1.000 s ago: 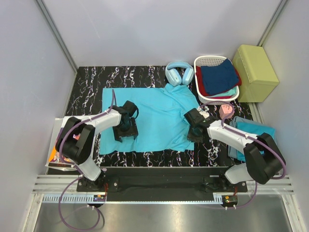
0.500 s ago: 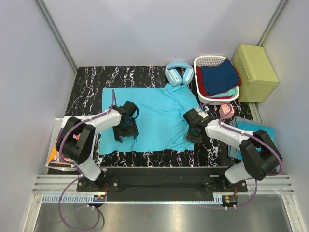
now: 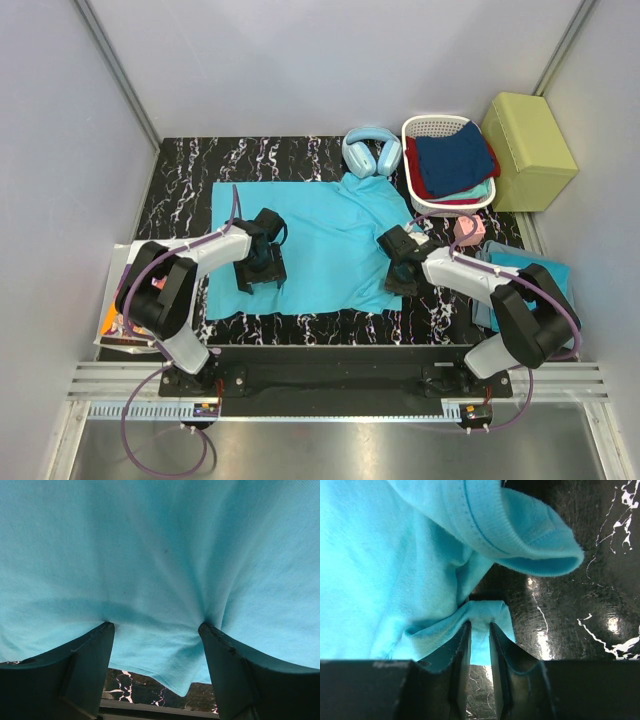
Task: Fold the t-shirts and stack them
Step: Grap the side of the flattened tshirt closest away from the robot with both arms
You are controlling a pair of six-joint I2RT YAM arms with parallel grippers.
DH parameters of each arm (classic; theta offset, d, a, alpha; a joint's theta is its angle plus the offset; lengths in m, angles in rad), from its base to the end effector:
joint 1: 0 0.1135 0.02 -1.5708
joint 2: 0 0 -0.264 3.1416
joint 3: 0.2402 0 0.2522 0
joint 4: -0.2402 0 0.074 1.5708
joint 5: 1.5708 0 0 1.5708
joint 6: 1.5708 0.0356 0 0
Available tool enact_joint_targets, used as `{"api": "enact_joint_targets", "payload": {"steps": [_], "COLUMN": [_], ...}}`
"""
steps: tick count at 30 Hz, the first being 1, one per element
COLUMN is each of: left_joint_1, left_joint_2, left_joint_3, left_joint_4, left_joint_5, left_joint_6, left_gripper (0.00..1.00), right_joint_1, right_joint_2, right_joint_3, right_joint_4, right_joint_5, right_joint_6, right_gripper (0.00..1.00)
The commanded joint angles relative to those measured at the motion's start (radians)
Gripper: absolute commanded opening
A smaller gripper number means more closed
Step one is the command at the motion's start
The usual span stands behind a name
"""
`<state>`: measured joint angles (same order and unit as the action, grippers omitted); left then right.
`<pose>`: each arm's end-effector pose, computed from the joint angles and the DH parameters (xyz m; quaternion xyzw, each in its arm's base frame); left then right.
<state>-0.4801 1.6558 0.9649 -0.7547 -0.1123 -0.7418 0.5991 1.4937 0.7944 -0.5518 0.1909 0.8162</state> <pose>0.2529 -0.1272 0.1582 -0.1335 0.9875 0.0100 0.0833 0.2185 0.1410 0.1615 0.1216 0.9753 0.0315 0.1816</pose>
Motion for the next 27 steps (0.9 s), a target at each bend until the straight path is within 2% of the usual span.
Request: {"api": "enact_joint_targets", "payload": {"steps": [1,9,13,19,20,27], "left_joint_1": [-0.012,-0.014,-0.014,-0.015,-0.015,-0.015], "left_joint_2": [0.029,0.024,0.021,0.018,0.016,0.001], "left_joint_3": [0.008,0.001,-0.002,-0.005,-0.003,-0.002], "left_joint_4": [0.02,0.02,0.02,0.021,0.02,0.015], "left_joint_5": [0.017,0.014,0.014,0.011,0.013,0.007], "left_joint_6": [-0.014,-0.013,-0.011,-0.011,-0.011,-0.01], "left_gripper": [0.74,0.74,0.74,0.74,0.74,0.74], "right_joint_1": [-0.005,-0.005,-0.005,-0.005,-0.005,-0.002], "right_joint_2": [0.011,0.04,0.039,0.03,0.017,-0.071], "right_joint_3": [-0.018,-0.038,-0.038,-0.041,-0.041,0.003], "right_joint_4": [0.018,0.041,0.046,0.041,0.038,-0.063], "right_joint_5": [0.005,-0.008,-0.011,-0.013,-0.01,0.024], "right_joint_6": [0.009,0.018,0.02,0.024,0.024,0.014], "right_gripper": [0.28,0.25,0.09,0.06,0.0,0.0]}}
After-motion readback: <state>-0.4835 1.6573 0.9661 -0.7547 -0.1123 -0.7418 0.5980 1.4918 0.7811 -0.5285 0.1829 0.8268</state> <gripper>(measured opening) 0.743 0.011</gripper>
